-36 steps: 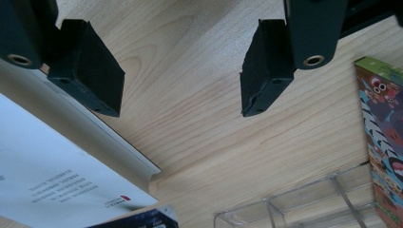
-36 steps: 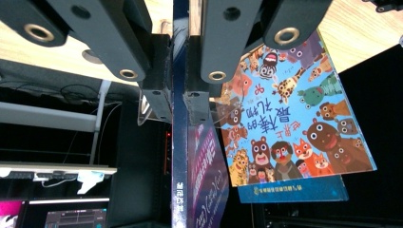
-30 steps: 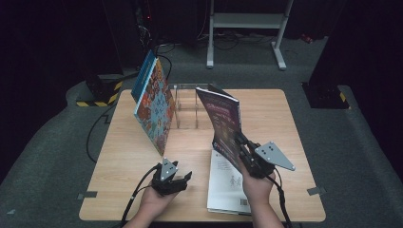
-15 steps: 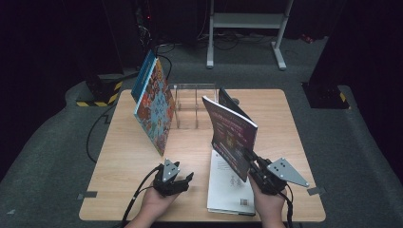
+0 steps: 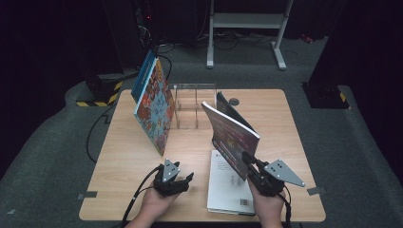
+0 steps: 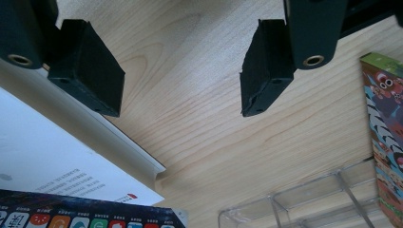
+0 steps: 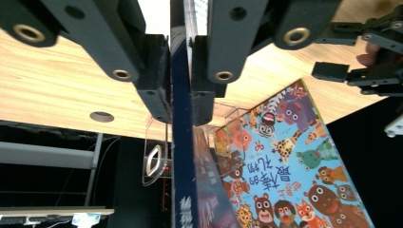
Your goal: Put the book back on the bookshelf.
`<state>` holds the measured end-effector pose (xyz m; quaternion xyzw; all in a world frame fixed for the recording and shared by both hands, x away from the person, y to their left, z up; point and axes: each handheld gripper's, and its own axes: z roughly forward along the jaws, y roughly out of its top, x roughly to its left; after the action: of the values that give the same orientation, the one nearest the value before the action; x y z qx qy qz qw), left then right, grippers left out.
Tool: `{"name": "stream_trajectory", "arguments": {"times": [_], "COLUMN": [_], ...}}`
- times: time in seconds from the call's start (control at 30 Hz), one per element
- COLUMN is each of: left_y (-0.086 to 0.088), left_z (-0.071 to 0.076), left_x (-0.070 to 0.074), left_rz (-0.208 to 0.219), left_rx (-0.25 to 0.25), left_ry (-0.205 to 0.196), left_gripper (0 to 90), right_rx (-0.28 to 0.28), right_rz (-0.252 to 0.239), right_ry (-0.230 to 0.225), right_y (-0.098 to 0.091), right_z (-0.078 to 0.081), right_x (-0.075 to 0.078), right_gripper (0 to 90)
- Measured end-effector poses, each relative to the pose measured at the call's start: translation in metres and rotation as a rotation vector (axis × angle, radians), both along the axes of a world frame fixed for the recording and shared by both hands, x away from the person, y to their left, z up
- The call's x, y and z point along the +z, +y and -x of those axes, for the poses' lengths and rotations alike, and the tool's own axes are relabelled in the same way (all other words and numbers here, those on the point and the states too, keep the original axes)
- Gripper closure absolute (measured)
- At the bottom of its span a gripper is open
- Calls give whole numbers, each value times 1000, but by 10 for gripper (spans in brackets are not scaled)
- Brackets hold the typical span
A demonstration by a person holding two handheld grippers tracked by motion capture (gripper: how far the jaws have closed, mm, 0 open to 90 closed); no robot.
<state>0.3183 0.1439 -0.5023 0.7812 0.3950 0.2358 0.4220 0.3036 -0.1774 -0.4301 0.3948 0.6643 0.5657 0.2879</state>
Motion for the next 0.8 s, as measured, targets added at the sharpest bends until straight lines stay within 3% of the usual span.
{"name": "stream_trajectory", "arguments": {"times": [0.23, 0.63, 0.8], "left_y": [1, 3, 6], "left_z": [0, 0, 0], "left_x": [0, 2, 4], "left_rz": [6, 15, 21], "left_rx": [2, 8, 12], "left_ry": [-1, -4, -16], "left_gripper": [316, 316, 317], "right_rx": [-4, 35, 69], "right_rz": [32, -25, -26], "right_ry": [-11, -5, -5], "right_y": [12, 34, 50], "right_z": [0, -4, -5], "right_x": [2, 2, 3], "right_gripper": [838, 840, 841]}}
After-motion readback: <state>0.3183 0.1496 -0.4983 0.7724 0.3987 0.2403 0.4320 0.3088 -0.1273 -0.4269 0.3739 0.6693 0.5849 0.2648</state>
